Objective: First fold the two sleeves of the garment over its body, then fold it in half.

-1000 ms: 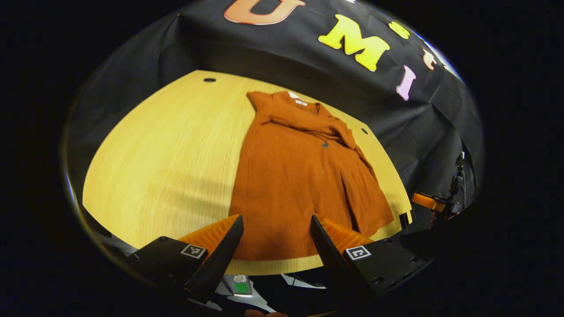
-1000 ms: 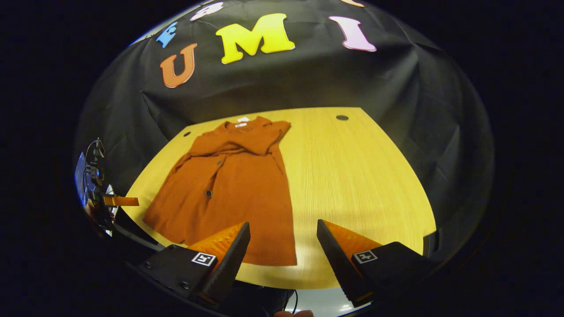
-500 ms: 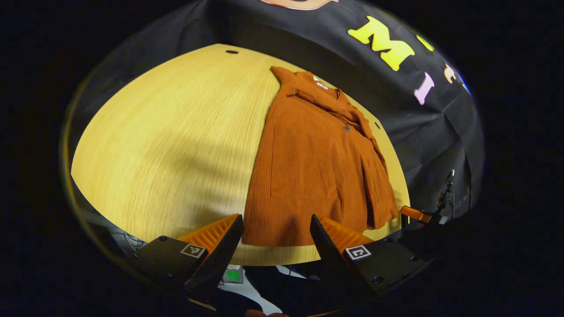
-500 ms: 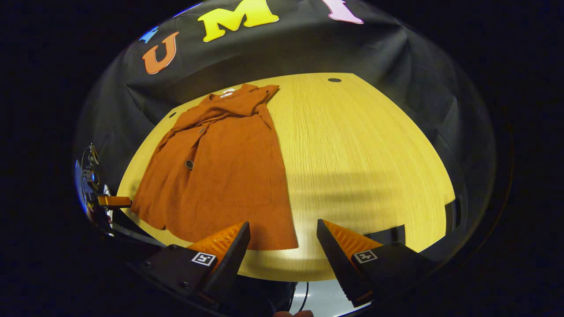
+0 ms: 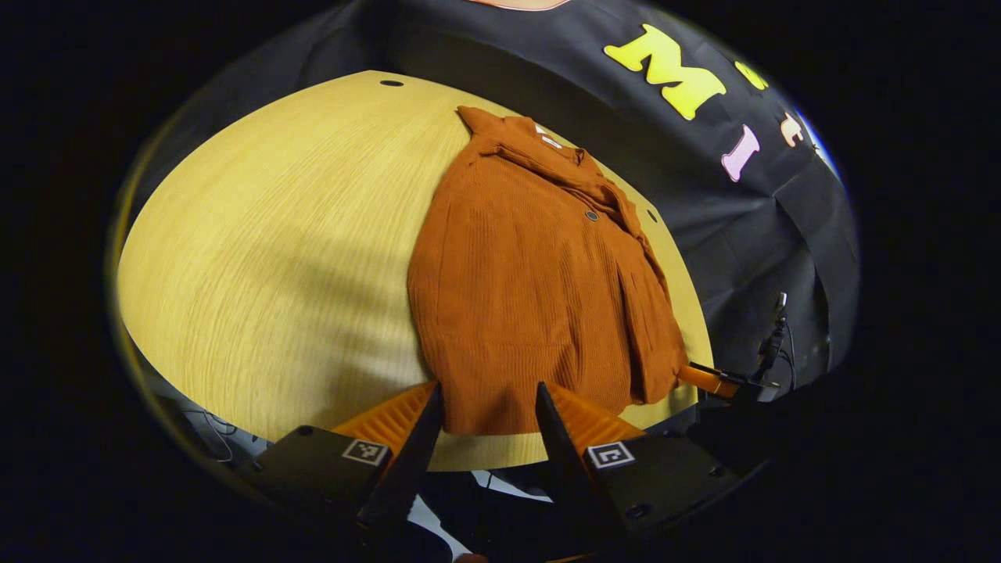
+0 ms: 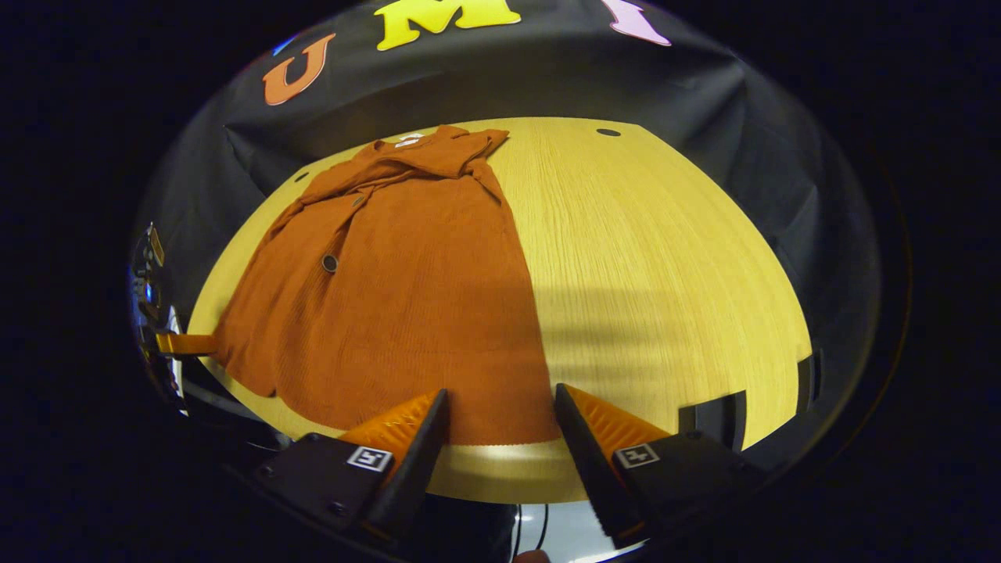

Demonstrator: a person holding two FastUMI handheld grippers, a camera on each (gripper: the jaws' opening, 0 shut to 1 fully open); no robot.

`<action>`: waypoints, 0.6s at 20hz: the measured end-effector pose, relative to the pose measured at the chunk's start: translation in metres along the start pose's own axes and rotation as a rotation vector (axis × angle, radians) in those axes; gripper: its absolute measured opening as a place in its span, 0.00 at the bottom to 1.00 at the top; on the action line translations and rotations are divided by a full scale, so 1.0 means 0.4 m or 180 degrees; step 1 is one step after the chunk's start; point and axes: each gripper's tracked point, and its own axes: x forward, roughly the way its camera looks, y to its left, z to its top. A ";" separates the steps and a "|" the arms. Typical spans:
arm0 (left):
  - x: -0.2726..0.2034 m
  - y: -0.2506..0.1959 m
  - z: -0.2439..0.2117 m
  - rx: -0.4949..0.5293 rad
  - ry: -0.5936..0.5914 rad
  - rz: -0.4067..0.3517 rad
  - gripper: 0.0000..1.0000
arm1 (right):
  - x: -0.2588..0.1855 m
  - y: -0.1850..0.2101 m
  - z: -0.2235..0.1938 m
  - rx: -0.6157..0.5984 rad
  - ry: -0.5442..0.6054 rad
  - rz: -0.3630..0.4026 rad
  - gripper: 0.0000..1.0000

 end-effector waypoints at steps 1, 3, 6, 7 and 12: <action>0.004 0.003 0.001 0.0039 0.0008 0.0031 0.72 | 0.000 0.011 0.007 0.0024 -0.0010 0.0038 0.78; 0.015 0.014 -0.004 0.0053 0.0048 0.0085 0.56 | 0.013 0.021 0.009 0.0101 -0.0006 0.0077 0.46; 0.021 0.029 0.005 -0.0067 0.0114 0.0198 0.05 | 0.012 0.036 0.020 0.0259 0.0027 0.0190 0.12; 0.023 0.029 0.007 -0.0075 0.0142 0.0231 0.10 | 0.010 0.045 0.017 0.0316 0.0066 0.0269 0.12; -0.014 -0.002 0.021 0.0016 0.0127 0.0047 0.03 | -0.026 0.052 0.042 0.0535 -0.0008 0.0431 0.02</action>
